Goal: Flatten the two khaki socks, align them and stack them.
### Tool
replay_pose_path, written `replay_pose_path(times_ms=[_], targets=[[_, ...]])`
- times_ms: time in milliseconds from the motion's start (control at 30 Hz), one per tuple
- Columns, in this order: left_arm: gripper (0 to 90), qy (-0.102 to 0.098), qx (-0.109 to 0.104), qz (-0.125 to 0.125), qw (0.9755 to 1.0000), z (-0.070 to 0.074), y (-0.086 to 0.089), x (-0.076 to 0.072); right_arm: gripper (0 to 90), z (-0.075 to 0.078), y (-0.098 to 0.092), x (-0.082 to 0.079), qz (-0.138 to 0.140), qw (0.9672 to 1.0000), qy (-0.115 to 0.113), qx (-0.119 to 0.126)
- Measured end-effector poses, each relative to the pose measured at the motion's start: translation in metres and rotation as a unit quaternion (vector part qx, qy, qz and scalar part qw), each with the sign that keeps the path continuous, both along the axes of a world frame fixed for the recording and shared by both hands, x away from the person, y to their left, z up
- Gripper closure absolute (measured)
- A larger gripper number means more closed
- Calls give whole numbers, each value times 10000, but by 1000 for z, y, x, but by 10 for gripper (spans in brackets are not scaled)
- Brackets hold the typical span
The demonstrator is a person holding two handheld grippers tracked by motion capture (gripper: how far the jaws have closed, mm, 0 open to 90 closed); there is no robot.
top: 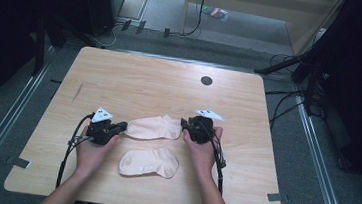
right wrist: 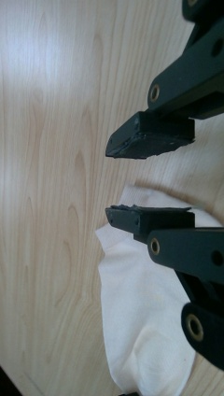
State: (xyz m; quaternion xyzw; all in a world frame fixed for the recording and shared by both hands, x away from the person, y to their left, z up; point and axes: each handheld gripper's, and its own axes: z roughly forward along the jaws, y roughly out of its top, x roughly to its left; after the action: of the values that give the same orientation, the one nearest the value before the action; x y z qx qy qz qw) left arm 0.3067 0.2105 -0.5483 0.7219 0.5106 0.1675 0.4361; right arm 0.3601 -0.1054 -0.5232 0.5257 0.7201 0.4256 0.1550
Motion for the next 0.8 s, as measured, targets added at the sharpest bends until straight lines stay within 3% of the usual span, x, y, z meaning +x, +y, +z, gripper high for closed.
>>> replay_pose_path(times_ms=[133, 200, 267, 367, 433, 533, 667, 733, 800], targets=[[700, 56, -178, 235, 9995, 2, 5, 2, 592, -7, 12, 9, 100, 9997, -7, -208], [675, 194, -342, 406, 9984, 2, 8, 5, 586, -11, 15, 11, 142, 9996, 45, -259], [667, 251, -389, 413, 9981, 3, 7, 6, 576, -15, 19, 12, 213, 9992, 45, -337], [629, 327, -252, 286, 9987, 2, 0, 9, 561, -20, 22, 12, 281, 9986, 114, -429], [625, 374, -21, 249, 9990, -2, -7, 10, 560, -22, 23, 12, 338, 9982, 107, -475], [657, 369, 247, 238, 9987, -2, -12, 9, 613, -23, 26, 9, 365, 9971, 13, -673], [874, 381, 255, 167, 9988, -3, -12, 8, 809, -23, 27, 3, 467, 9947, -116, -912], [900, 338, 305, 78, 9989, -2, -11, 7, 878, -23, 25, 1, 408, 9958, -50, -813], [900, 293, 228, 54, 9993, -2, -10, 5, 887, -22, 21, 0, 326, 9971, 3, -690]])
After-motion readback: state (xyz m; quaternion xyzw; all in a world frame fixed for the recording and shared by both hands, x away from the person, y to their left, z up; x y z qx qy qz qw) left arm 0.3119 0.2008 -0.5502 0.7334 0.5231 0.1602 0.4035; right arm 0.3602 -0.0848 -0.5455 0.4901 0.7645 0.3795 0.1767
